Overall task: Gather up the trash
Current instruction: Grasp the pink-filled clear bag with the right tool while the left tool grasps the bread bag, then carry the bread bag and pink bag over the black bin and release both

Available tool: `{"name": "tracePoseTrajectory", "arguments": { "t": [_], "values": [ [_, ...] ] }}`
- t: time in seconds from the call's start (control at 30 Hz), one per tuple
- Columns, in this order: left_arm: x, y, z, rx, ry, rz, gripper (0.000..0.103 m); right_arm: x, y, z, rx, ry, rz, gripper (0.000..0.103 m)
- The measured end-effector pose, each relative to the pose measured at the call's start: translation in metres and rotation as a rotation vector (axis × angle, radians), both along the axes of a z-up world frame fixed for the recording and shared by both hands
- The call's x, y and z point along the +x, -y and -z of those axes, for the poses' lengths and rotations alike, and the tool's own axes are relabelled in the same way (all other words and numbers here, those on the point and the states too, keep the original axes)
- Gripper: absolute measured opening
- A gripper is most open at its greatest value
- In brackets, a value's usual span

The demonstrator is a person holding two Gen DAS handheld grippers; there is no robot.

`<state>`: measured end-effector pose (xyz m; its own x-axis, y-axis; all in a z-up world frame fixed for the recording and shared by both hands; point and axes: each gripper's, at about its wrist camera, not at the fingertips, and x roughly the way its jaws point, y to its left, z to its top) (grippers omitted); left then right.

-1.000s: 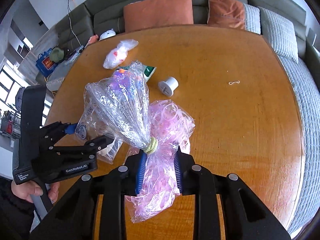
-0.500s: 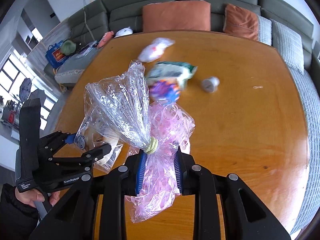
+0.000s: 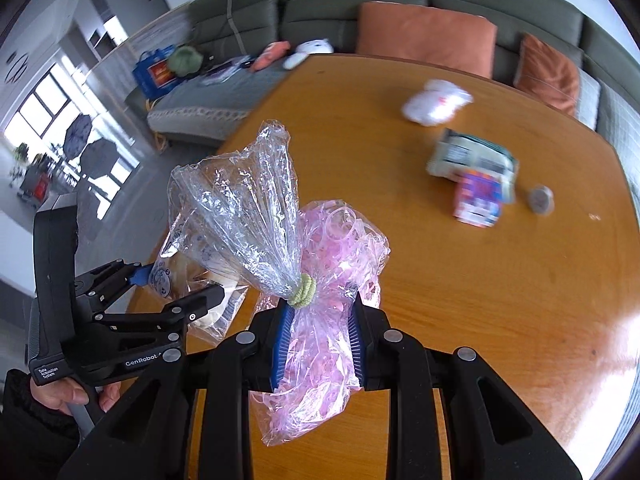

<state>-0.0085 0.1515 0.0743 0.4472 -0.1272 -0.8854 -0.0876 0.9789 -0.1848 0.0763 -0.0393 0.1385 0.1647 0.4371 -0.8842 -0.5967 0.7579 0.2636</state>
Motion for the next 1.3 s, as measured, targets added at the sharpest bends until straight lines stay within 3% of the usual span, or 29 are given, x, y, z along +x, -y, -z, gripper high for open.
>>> {"name": "tracePoseTrajectory", "arguments": {
  "t": [0.47, 0.87, 1.2, 1.23, 1.27, 1.3],
  "values": [
    [-0.070, -0.116, -0.003, 0.022, 0.014, -0.261, 0.069, -0.056, -0.148, -0.010, 0.021, 0.007, -0.272, 0.028],
    [-0.146, -0.221, 0.015, 0.041, -0.051, -0.536, 0.069, -0.119, -0.271, -0.006, 0.042, -0.037, -0.514, 0.028],
    [-0.175, -0.260, 0.043, 0.013, -0.115, -0.642, 0.069, -0.152, -0.341, 0.011, 0.018, -0.080, -0.649, 0.029],
    [-0.177, -0.263, 0.047, 0.011, -0.128, -0.653, 0.070, -0.154, -0.348, 0.014, 0.016, -0.091, -0.668, 0.033],
    [-0.180, -0.267, 0.051, 0.005, -0.141, -0.665, 0.071, -0.157, -0.355, 0.015, 0.012, -0.098, -0.677, 0.046],
    [-0.182, -0.273, 0.054, 0.006, -0.153, -0.685, 0.084, -0.159, -0.363, 0.016, 0.005, -0.089, -0.672, 0.054]
  ]
}}
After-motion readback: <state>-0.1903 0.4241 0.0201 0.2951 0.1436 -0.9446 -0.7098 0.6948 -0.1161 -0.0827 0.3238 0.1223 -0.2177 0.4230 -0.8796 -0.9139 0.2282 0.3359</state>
